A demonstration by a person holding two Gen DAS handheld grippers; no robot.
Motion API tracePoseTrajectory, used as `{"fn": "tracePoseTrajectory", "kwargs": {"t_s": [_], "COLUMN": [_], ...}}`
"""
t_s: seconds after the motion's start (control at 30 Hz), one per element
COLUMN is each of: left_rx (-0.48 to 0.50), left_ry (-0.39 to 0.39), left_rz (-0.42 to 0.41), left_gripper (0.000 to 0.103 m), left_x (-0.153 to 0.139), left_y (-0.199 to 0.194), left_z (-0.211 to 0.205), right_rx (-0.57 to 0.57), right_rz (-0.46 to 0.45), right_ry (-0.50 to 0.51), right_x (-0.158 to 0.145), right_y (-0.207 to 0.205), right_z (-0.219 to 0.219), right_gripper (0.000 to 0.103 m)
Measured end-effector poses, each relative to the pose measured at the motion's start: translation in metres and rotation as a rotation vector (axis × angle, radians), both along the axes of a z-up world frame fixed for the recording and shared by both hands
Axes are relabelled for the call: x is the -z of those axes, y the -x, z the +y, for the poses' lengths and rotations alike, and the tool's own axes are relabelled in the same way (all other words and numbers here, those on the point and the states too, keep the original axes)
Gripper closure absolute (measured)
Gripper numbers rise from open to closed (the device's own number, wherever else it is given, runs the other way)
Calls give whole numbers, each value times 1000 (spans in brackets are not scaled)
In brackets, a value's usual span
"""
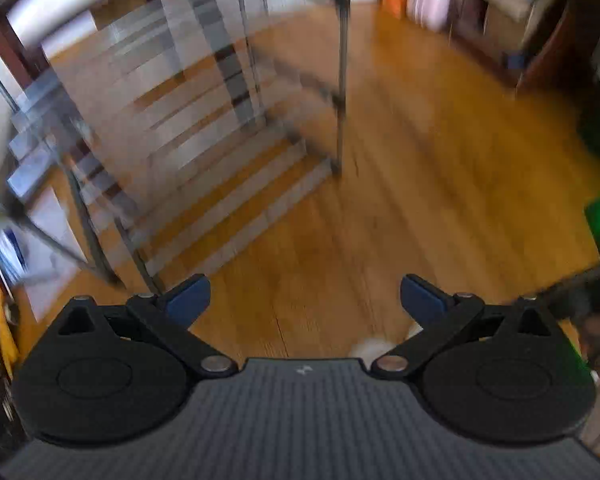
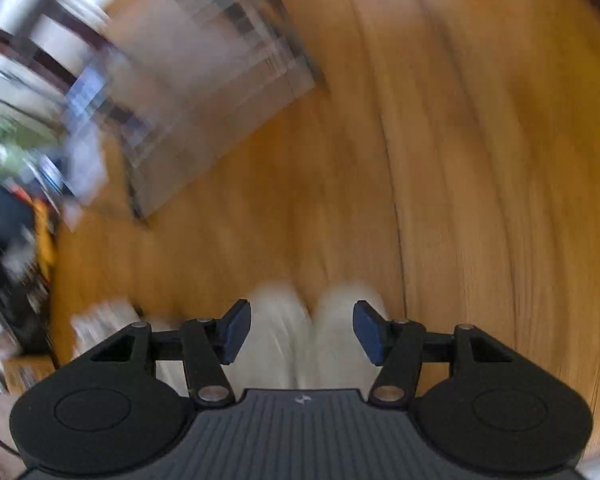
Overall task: Organize scattered shoes
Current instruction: 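Grasp the white clogs together with the right tool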
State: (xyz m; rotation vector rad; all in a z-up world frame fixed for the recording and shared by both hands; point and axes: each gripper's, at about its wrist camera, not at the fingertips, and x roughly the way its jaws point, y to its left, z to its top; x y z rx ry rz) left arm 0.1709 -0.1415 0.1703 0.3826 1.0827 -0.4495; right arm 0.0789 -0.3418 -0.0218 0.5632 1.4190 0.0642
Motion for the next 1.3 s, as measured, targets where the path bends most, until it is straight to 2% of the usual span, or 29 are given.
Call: {"fn": "tracePoseTrajectory", "kwargs": {"t_s": [0.1,0.17,0.23,0.3,0.37,0.43,0.5,0.53,0.57,0.63,0.73,0.83,0.9,0.97,1.03,1.1,1.13,1.17,1.2,1.23,1.3], "left_rx": [-48,-75,-114,-136,-139,-116,-97,-97,-97,-100,-107,-145,-178,-199,-211,-200,-197,-195,-190,-184,-179], "left_ry": [-45,-66,-96,-116,-126,-121,-132,-131,-122,-77,-38,-79,-92,-70,-43,-60,-78,-91,-86,-69,-32], "left_rz": [64,84,94,98,104,86,71,71,70,77,51,41,57,80,101,117,133,151,185,225,254], "left_gripper": [0,0,0,0,0,0,0,0,0,0,0,0,0,0,0,0,0,0,0,0,0], "left_x": [31,41,51,56,59,56,55,55,53,44,36,46,55,58,61,69,75,81,87,91,91], "left_y": [5,6,7,8,9,11,11,9,8,5,2,-1,-8,-15,-21,-22,-22,-22,-22,-21,-20], "left_z": [5,8,11,12,8,1,-6,-8,-10,-10,-4,9,18,23,26,23,22,20,18,17,15], "right_rx": [-81,-108,-130,-154,-173,-224,-308,-340,-359,-433,-410,-439,-401,-341,-289,-282,-299,-318,-368,-447,-544], "right_rz": [63,58,48,41,21,26,50,52,39,29,-23,-138,-184,-199,-200,-182,-165,-152,-129,-106,-113], "right_ry": [-23,25,92,91,75,124,200,224,228,236,238,314,314,286,280,281,283,290,318,356,395], "right_x": [31,39,51,60,61,72,88,92,89,81,74,59,47,43,43,44,41,40,41,39,47], "right_y": [19,21,21,15,16,16,14,14,14,11,6,2,-4,-11,-19,-24,-24,-25,-28,-24,-23], "right_z": [24,40,55,70,79,97,115,121,125,130,120,120,114,104,98,97,97,99,108,116,126], "right_gripper": [42,34,34,33,19,14,26,36,51,68,75,79,80,80,78,74,64,44,35,27,27]}}
